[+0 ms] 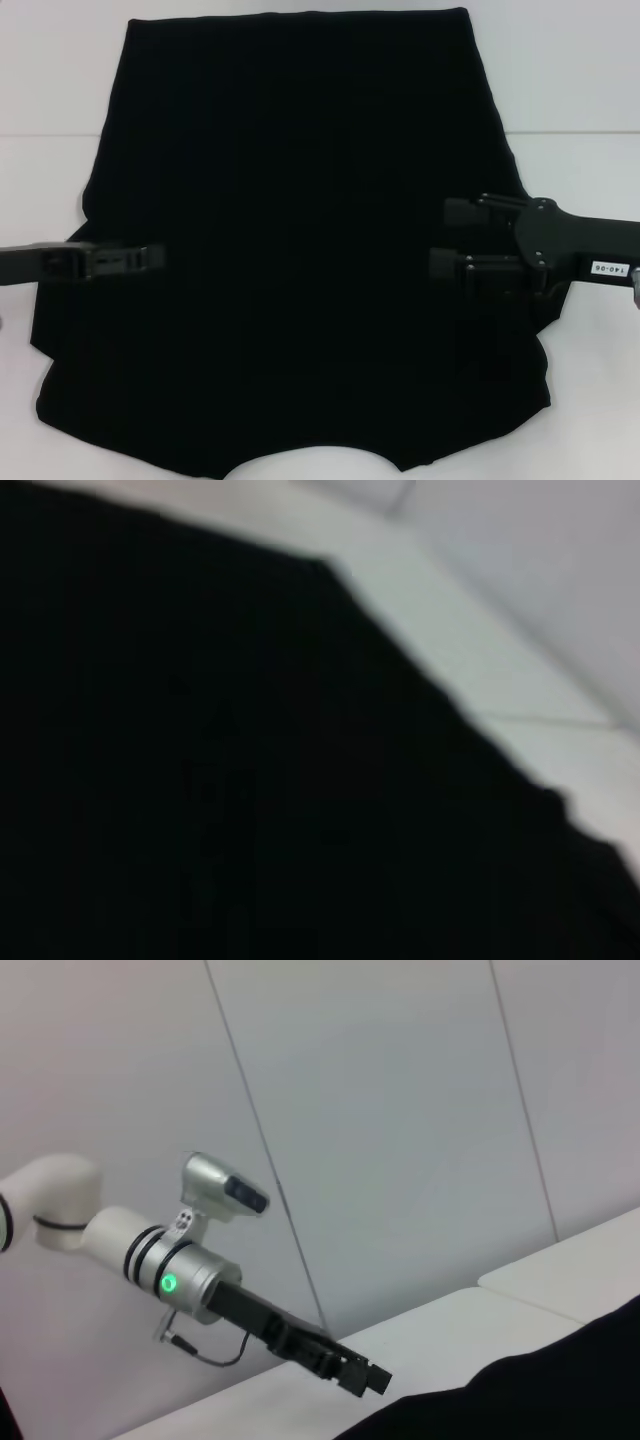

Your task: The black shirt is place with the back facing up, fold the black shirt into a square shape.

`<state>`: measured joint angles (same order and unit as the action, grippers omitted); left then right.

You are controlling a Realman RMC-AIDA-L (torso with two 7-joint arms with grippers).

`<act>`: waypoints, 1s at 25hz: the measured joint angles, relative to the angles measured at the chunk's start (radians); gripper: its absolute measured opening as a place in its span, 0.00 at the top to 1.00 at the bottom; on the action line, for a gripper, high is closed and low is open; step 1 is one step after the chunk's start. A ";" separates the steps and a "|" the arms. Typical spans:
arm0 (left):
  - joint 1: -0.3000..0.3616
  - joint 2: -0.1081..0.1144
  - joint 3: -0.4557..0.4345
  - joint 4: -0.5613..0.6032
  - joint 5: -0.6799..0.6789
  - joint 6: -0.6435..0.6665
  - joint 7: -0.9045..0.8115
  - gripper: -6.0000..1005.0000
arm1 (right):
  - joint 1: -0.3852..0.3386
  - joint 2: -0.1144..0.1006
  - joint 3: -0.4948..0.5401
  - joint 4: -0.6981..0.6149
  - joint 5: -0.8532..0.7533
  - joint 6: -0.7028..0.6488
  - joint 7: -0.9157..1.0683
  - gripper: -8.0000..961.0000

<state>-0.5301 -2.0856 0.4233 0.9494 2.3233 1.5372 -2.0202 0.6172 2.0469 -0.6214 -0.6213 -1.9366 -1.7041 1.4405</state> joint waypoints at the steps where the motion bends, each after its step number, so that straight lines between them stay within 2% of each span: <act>1: -0.001 0.000 0.000 0.026 0.035 -0.006 -0.039 0.05 | 0.002 0.001 -0.003 0.000 -0.001 0.000 0.000 0.05; 5: -0.007 0.007 0.000 0.090 0.145 -0.036 -0.164 0.06 | 0.016 0.006 -0.024 0.000 -0.005 -0.005 -0.003 0.05; 11: -0.024 0.015 0.000 0.112 0.274 -0.084 -0.288 0.06 | 0.037 0.010 -0.108 0.001 -0.008 -0.005 0.013 0.05; 25: -0.031 0.012 0.014 0.080 0.373 -0.146 -0.375 0.06 | 0.033 0.000 -0.120 0.002 -0.005 0.015 0.028 0.05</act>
<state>-0.5614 -2.0734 0.4369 1.0298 2.6966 1.3911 -2.3950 0.6501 2.0465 -0.7419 -0.6197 -1.9418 -1.6894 1.4680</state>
